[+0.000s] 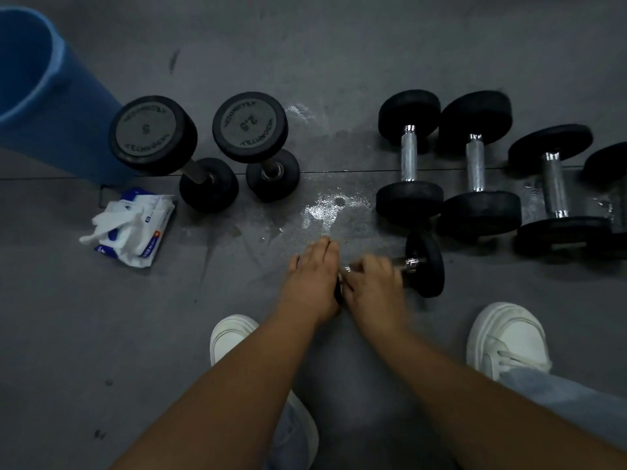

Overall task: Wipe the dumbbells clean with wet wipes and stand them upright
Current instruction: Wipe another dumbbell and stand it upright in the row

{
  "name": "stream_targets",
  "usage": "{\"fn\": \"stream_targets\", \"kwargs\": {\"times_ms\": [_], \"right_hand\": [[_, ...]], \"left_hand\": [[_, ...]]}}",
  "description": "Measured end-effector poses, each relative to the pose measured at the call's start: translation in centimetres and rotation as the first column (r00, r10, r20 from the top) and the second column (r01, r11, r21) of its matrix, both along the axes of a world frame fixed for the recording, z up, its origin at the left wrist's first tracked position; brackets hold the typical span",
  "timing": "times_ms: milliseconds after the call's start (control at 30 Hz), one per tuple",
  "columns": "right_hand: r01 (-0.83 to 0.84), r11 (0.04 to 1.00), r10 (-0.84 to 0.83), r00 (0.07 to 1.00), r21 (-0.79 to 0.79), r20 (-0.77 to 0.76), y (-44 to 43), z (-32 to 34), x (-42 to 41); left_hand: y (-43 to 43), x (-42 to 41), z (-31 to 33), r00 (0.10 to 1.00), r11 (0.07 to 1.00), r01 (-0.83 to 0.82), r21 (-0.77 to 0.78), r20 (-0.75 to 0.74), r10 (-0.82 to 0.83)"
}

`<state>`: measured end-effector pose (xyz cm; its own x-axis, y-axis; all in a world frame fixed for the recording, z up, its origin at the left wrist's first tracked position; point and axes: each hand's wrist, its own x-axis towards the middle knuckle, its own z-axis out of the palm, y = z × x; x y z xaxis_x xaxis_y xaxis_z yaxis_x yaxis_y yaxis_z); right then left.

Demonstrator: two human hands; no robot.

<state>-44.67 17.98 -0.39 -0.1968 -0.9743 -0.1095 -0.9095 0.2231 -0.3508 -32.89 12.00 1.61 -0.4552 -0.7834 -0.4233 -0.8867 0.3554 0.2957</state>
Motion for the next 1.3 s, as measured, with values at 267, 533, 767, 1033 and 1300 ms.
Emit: {"fn": "stream_targets", "kwargs": {"times_ms": [267,533,767,1033,1300], "right_hand": [[-0.037,0.994,0.024,0.992,0.101,0.124,-4.2,0.7,-0.5],[-0.052,0.995,0.038,0.987,0.091,0.153,-2.5,0.6,-1.2],[0.277,0.931,-0.362,0.771,0.236,0.524,4.4,0.2,1.5],[0.303,0.349,-0.639,-0.616,0.887,0.462,-0.2,-2.0,4.3],[0.306,0.377,-0.614,-0.624,0.874,0.483,-1.2,-2.4,4.0]], "left_hand": [[0.2,0.2,0.0,1.0,1.0,0.006,-0.02,0.007,-0.006],[-0.1,0.2,0.0,1.0,1.0,0.006,0.014,0.007,-0.006],[-0.5,0.1,0.4,1.0,0.999,0.022,0.05,0.012,-0.022],[-0.3,0.0,0.2,1.0,1.0,0.001,0.016,-0.016,-0.001],[-0.1,0.0,0.0,1.0,1.0,-0.006,0.0,-0.016,0.006]]}}
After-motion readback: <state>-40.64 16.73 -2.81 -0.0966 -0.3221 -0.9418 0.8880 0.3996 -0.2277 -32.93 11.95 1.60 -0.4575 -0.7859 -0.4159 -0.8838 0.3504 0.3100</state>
